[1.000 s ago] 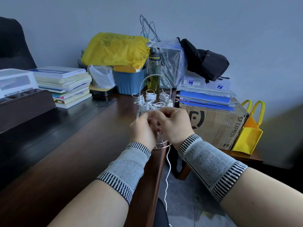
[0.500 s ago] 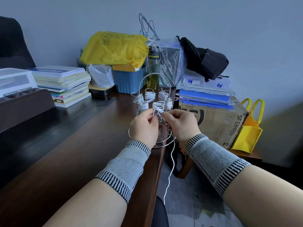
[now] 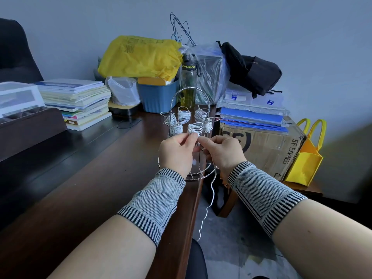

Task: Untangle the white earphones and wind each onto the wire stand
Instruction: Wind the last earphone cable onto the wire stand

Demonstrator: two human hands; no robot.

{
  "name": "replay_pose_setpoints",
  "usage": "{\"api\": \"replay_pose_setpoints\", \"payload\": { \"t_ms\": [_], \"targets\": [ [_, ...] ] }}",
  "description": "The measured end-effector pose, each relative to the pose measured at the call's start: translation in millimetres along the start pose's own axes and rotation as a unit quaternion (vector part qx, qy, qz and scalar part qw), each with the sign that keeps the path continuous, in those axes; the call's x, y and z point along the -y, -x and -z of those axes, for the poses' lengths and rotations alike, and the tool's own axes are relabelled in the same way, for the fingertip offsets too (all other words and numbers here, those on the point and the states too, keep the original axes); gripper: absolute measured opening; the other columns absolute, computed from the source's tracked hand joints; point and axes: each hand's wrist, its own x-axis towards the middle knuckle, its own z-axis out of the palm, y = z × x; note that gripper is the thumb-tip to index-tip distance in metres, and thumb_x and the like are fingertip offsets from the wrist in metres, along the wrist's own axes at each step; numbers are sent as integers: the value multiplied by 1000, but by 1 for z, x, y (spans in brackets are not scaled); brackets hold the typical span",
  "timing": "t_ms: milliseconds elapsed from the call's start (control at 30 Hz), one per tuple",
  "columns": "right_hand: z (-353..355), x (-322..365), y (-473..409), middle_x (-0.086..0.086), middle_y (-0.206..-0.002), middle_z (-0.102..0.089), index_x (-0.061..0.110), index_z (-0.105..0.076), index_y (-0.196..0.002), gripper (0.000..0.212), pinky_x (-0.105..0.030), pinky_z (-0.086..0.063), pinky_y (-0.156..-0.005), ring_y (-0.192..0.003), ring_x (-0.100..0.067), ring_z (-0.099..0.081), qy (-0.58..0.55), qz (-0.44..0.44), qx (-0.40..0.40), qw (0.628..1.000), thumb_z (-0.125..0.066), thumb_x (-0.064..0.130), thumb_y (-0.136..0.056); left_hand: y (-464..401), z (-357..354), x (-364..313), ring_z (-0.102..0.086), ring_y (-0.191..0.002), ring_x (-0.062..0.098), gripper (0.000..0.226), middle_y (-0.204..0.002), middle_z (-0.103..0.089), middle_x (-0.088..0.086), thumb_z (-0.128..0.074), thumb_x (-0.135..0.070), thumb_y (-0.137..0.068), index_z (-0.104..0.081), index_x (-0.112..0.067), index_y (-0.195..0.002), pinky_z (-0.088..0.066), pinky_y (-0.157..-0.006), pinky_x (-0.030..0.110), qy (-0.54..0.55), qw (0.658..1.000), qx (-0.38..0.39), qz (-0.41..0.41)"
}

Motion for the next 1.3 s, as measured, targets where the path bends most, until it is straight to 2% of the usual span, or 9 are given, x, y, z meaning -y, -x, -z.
{"api": "replay_pose_setpoints", "payload": {
  "t_ms": [100, 200, 300, 467, 633, 767, 1033, 1200, 1300],
  "targets": [
    [6, -4, 5, -6, -58, -61, -3, -68, -80, 31, -23, -44, -47, -47, -12, -51, -33, -39, 24, 998, -71, 26, -85, -2, -1, 0, -74, -67, 14, 13, -69, -74, -3, -67, -23, -90, -77, -17, -83, -61, -60, 46, -5, 1000, -1, 3],
    [27, -15, 8, -5, -56, -54, -1, -67, -80, 16, -23, -41, -47, -49, -14, -48, -78, -105, 94, 987, -64, 12, -89, -3, 0, -2, -71, -64, 6, 14, -65, -71, -7, -66, -21, -91, -75, -14, -84, -57, -52, 28, 11, 1000, -11, 6],
    [55, -21, 7, -5, -58, -48, 1, -65, -80, 11, -22, -41, -46, -49, -14, -44, -72, -156, 111, 979, -62, 6, -89, -3, -1, -3, -70, -60, 4, 16, -65, -70, -8, -66, -19, -91, -74, -16, -78, -55, -49, 25, 13, 1000, -11, 0],
    [64, 18, -4, -8, -66, -52, 0, -65, -80, 18, -31, -46, -55, -53, -16, -46, 124, -43, 54, 990, -65, 15, -90, -2, 0, -2, -72, -64, 7, 22, -62, -70, -10, -65, -19, -90, -72, -22, -69, -56, -55, 28, -7, 1000, -11, -14],
    [27, 85, -17, -2, -61, -58, 9, -68, -77, 25, -17, -39, -42, -49, -10, -49, 409, 152, 55, 898, -60, 26, -93, -2, 0, -2, -70, -62, 6, 19, -61, -69, -9, -65, -22, -92, -75, -15, -77, -53, -53, 25, -8, 1000, -6, 0],
    [-1, 104, -33, -10, -91, -68, 3, -70, -99, 28, -27, -51, -65, -83, -21, -64, 546, 159, 75, 819, -59, 29, -94, -2, 1, -2, -72, -66, 9, 21, -63, -71, -7, -65, -24, -91, -71, -21, -71, -57, -56, 28, -11, 1000, -7, -4],
    [-30, 115, -28, -10, -107, -68, 2, -69, -106, 33, -37, -55, -88, -98, -23, -64, 629, 188, 170, 735, -52, 29, -97, -6, -1, 2, -72, -64, 8, 28, -66, -73, -2, -62, -23, -89, -69, -25, -62, -60, -73, 41, -41, 998, -12, -35],
    [-26, 108, 0, -3, -96, -65, 12, -72, -94, 31, -35, -55, -80, -88, -19, -62, 686, 299, 155, 645, -46, 30, -97, -11, -1, 6, -71, -62, 15, 34, -61, -71, 1, -58, -8, -84, -63, -18, -52, -60, -69, 46, -81, 996, -19, -21],
    [-11, 82, 11, 0, -94, -57, 15, -71, -92, 28, -32, -49, -73, -85, -17, -56, 642, 379, 110, 657, -47, 30, -95, -12, 0, 7, -54, -43, 12, 43, -59, -66, -6, -59, -3, -83, -61, -23, -45, -56, -59, 32, -94, 994, -38, -30]
  ]
}}
